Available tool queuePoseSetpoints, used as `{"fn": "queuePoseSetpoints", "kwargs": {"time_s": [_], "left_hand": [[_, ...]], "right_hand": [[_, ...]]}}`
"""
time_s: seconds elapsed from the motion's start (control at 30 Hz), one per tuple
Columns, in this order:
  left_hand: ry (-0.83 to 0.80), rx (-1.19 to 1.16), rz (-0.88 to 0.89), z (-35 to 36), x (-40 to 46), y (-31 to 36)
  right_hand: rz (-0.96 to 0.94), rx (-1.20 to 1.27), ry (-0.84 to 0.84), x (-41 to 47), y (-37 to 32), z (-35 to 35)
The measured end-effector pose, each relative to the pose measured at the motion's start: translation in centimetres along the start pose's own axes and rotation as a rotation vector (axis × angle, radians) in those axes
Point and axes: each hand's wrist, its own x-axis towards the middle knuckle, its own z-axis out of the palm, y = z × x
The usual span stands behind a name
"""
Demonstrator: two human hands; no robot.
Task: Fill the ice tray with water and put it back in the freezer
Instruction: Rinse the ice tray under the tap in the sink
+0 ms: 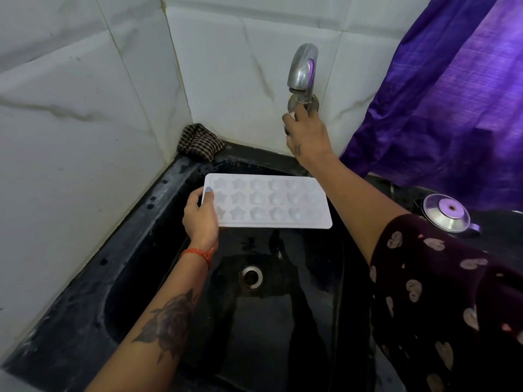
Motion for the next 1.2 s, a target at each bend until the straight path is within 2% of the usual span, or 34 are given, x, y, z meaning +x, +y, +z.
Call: {"fn": "queuePoseSetpoints", "kwargs": {"time_s": [0.13, 0.27, 0.57, 1.2], "left_hand": [[-0.003, -0.008, 0.003, 0.1, -0.1, 0.2], [0.0, -0.021, 0.009, 0.2, -0.1, 0.4], [-0.007, 0.002, 0.014, 0.1, -0.2, 0.2], [-0.106, -0.089, -0.097, 1.2, -0.5, -3.1]], "right_hand": [[-0.039, -0.051, -0.038, 0.3, 0.2, -0.3], [-0.028, -0.023, -0.011, 0.2, 0.2, -1.1], [-0.081, -0.006, -0.081, 0.4, 1.0, -0.7], [-0.069, 0.058, -0.011, 0.2, 1.1, -0.8]]}}
